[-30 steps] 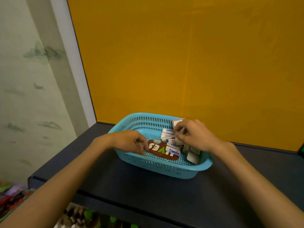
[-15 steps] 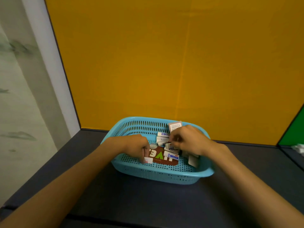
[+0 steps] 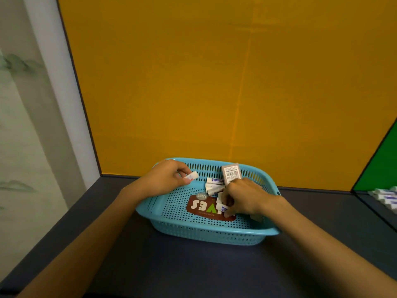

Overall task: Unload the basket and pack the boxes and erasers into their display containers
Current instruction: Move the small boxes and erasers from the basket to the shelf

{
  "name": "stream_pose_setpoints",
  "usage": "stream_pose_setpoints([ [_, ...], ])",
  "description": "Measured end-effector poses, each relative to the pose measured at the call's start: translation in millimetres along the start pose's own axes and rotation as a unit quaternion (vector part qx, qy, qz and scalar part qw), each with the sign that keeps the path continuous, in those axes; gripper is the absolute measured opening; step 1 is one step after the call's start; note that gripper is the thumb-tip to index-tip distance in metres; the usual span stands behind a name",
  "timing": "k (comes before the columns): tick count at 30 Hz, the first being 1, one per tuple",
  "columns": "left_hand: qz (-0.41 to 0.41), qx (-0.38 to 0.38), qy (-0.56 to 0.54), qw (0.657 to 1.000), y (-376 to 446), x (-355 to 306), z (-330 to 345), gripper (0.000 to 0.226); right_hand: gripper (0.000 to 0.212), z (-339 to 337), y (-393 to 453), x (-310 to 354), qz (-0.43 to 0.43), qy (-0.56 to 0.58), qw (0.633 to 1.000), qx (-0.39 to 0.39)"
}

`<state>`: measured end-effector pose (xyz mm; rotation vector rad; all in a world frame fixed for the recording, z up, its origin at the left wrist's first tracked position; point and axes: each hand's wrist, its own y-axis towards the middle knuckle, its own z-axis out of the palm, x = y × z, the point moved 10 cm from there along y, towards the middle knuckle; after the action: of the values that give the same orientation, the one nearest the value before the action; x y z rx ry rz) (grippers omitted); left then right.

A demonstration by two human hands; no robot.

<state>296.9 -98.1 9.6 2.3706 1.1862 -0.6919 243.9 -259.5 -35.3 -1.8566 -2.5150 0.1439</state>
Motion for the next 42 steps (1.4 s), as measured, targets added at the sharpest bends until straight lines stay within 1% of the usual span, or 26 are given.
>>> stream_pose_setpoints([
  [3, 0.005, -0.007, -0.036, 0.999, -8, -5, -4, 0.021, 0.022, 2, 0, 1, 0.003, 0.019, 1.0, 0.008],
  [6, 0.027, -0.02, -0.052, 0.998, -16, -12, -8, 0.019, 0.019, 0, -4, 3, 0.015, 0.059, 0.998, 0.005],
  [8, 0.045, -0.022, -0.062, 0.997, -19, -17, -7, 0.019, 0.02, -10, -9, 2, 0.03, 0.093, 0.995, -0.025],
  [10, 0.062, -0.023, -0.067, 0.996, -22, -25, -5, 0.017, 0.016, -26, -19, -1, 0.041, 0.132, 0.988, -0.073],
  [14, 0.103, -0.014, -0.068, 0.992, -21, -56, 7, 0.014, 0.014, -59, -55, -15, 0.077, 0.163, 0.973, -0.141],
  [20, 0.16, 0.007, -0.09, 0.983, -20, -121, 37, 0.018, 0.014, -82, -137, -50, 0.137, 0.188, 0.95, -0.209],
  [24, 0.194, -0.004, -0.143, 0.97, -23, -178, 59, 0.018, 0.014, -75, -204, -81, 0.181, 0.198, 0.932, -0.242],
  [28, 0.23, 0.018, -0.169, 0.958, -31, -237, 104, 0.023, 0.013, -60, -276, -113, 0.211, 0.212, 0.919, -0.257],
  [32, 0.24, 0.037, -0.167, 0.956, -39, -285, 152, 0.026, 0.016, -39, -343, -144, 0.231, 0.23, 0.909, -0.259],
  [37, 0.232, -0.003, -0.192, 0.954, -53, -351, 197, 0.019, 0.014, -23, -429, -179, 0.231, 0.248, 0.902, -0.266],
  [42, 0.221, -0.035, -0.197, 0.955, -61, -399, 240, 0.018, 0.014, -1, -491, -219, 0.233, 0.232, 0.904, -0.274],
])
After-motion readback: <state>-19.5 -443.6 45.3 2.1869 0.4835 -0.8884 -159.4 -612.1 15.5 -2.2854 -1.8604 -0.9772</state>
